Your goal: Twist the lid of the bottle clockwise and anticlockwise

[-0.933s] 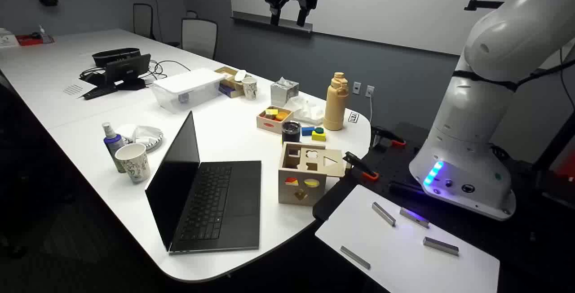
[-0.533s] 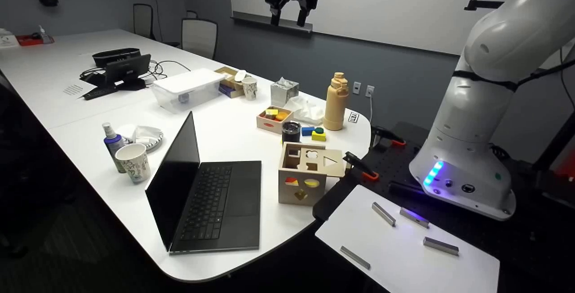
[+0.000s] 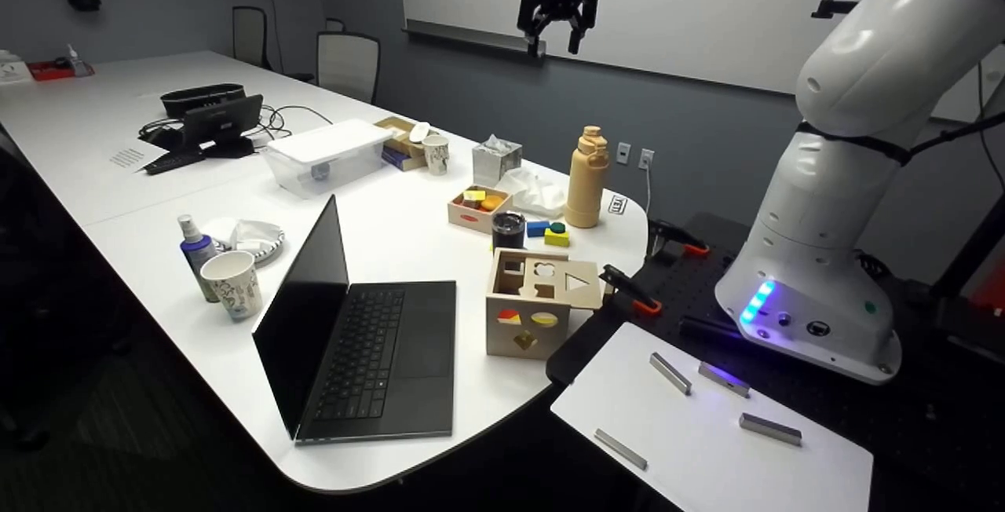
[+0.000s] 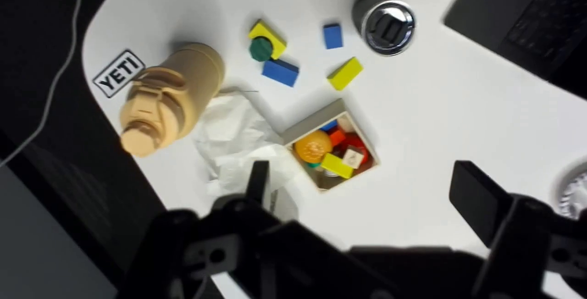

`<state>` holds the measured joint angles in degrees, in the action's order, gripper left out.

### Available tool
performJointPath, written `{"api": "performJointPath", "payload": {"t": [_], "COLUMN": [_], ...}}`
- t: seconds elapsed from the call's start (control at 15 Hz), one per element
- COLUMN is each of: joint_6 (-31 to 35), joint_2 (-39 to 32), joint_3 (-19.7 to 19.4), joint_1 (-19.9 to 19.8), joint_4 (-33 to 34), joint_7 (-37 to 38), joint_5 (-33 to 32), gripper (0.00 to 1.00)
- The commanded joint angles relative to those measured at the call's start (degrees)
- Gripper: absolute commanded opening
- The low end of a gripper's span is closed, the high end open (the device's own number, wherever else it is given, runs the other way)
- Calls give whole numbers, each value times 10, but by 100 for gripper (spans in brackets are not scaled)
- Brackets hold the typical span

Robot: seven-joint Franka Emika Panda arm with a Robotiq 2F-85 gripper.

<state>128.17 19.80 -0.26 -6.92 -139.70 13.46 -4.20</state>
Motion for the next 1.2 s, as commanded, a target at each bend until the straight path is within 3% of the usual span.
{"api": "performJointPath", "payload": {"t": [0.0, 0.27, 0.67, 1.13], "joint_6": [1, 9, 59, 92], "joint_2": [-93, -169, -237, -294], "joint_3": [-26, -65, -106, -141], "joint_1": [-34, -44, -51, -86], "joint_4": [62, 96, 107, 120], "joint_7": [6, 2, -29, -106], "joint_5": [-47, -54, -3, 66], "gripper": [100, 100, 100, 100]}}
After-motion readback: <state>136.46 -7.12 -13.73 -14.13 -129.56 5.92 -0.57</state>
